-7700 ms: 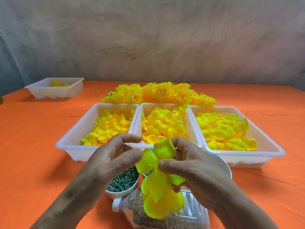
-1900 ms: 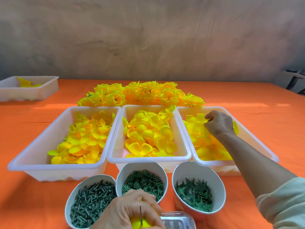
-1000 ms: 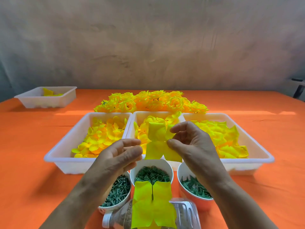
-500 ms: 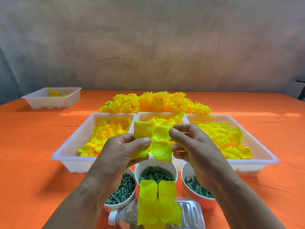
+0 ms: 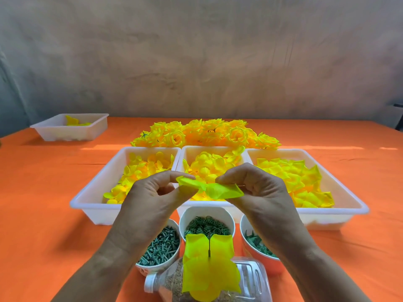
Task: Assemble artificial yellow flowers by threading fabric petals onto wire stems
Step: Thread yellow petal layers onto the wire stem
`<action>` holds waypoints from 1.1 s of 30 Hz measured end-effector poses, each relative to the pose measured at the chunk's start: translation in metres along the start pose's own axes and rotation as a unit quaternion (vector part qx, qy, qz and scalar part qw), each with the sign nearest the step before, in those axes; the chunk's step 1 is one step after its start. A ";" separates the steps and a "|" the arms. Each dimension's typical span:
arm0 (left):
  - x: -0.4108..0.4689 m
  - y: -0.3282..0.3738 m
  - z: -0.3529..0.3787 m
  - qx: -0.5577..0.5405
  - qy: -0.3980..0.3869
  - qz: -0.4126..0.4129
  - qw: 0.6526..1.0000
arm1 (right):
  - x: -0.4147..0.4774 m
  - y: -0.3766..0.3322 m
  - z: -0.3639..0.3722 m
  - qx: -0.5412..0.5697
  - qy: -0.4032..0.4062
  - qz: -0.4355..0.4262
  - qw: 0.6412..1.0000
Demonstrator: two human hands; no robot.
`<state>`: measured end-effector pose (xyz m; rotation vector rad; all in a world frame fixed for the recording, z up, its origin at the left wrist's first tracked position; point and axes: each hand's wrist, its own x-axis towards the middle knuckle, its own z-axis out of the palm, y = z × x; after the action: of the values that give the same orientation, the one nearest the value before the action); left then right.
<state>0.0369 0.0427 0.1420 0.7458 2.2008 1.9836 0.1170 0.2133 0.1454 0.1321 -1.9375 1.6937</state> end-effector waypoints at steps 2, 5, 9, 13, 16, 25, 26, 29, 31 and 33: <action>-0.002 0.002 0.000 -0.047 0.001 -0.043 0.998 | -0.005 0.007 -0.002 -0.084 0.021 -0.059 0.994; -0.007 0.007 0.001 -0.190 -0.051 -0.148 0.969 | -0.010 0.013 -0.003 -0.179 0.041 -0.155 0.971; -0.010 0.010 -0.003 -0.255 -0.086 -0.170 0.948 | -0.014 0.017 -0.005 -0.239 0.052 -0.198 0.949; -0.011 0.008 0.004 -0.167 -0.056 -0.112 0.978 | -0.019 0.020 -0.005 -0.232 0.066 -0.139 0.960; -0.012 0.008 0.006 -0.182 -0.062 -0.096 0.977 | -0.020 0.015 -0.003 -0.108 0.089 -0.028 0.990; -0.019 0.018 0.010 -0.230 -0.080 -0.078 0.967 | -0.021 -0.006 0.002 0.058 0.006 0.180 0.982; -0.019 0.020 0.011 -0.239 -0.083 -0.073 0.965 | -0.021 -0.007 0.002 0.053 0.006 0.183 0.982; -0.020 0.026 0.010 -0.239 -0.095 -0.057 0.965 | -0.021 -0.012 0.002 0.061 -0.006 0.203 0.977; -0.022 0.026 0.009 -0.221 -0.103 -0.056 0.968 | -0.022 -0.015 0.001 0.098 -0.031 0.206 0.973; -0.024 0.024 0.009 -0.198 -0.110 -0.066 0.972 | -0.025 -0.016 0.001 0.131 -0.057 0.185 0.972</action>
<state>0.0681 0.0423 0.1578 0.6993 1.6172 2.0637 0.1444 0.2021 0.1474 -0.0392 -1.8969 2.2307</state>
